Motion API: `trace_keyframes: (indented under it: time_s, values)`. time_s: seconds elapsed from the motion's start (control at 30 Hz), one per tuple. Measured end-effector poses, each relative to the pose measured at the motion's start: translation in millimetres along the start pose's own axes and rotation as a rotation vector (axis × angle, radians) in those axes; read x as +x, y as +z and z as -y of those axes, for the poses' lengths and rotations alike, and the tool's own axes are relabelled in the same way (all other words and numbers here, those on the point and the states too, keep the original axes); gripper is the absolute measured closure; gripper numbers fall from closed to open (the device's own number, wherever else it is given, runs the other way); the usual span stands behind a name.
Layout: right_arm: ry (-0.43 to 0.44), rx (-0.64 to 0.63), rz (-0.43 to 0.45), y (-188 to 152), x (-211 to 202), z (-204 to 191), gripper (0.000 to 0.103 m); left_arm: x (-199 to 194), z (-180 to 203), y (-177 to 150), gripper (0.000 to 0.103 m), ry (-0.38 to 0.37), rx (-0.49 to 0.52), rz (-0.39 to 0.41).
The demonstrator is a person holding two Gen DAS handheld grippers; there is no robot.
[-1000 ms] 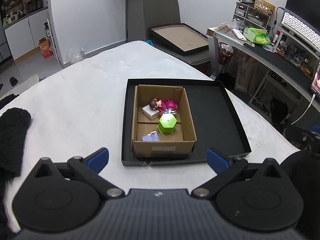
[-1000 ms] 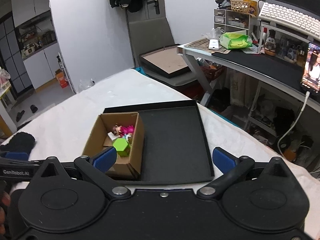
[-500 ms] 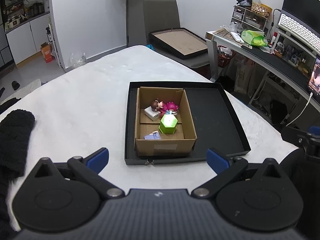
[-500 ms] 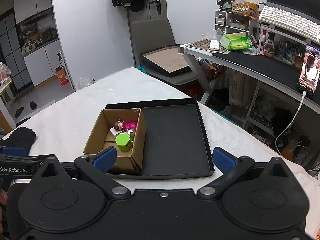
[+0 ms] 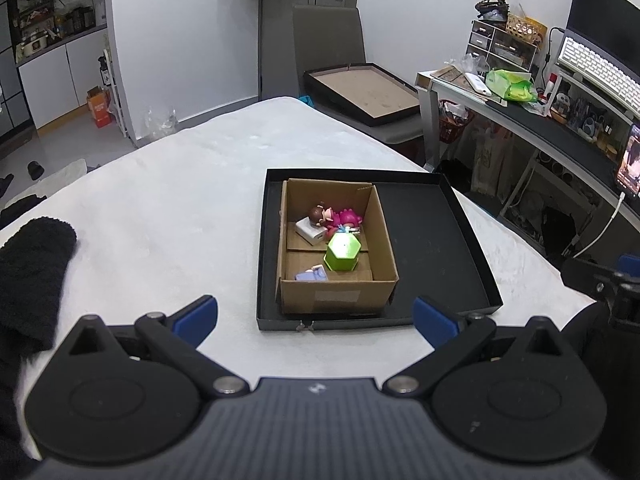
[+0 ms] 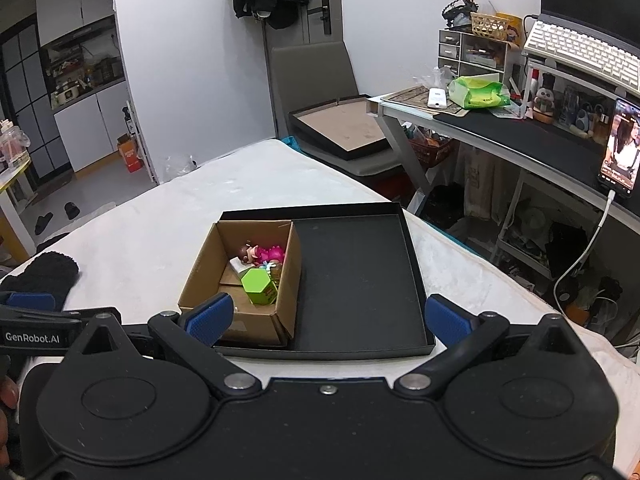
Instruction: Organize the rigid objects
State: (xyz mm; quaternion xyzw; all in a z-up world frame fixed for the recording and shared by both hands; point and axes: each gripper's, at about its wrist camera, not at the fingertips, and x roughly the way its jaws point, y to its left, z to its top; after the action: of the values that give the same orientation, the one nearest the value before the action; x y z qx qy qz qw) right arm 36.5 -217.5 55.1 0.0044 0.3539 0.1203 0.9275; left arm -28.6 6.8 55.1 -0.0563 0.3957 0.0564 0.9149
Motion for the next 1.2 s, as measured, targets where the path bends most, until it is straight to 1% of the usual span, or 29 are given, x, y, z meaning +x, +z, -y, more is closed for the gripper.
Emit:
trace_keyframes:
  time_s: [0.3,1.03,1.2]
  values:
    - [-0.005,0.002,0.012,0.9,-3.2,-1.5,0.000,-6.1,0.2,-1.8,0.000,0.011,0.011,0.011]
    - [-0.003,0.005,0.009,-0.6,-2.7,-0.9,0.000,-5.2,-2.1,-1.3,0.000,0.011,0.002,0.005]
    - [-0.002,0.008,0.012,0.4,-2.6,-0.3,0.000,-7.7,-2.3,0.6,0.000,0.000,0.001,0.021]
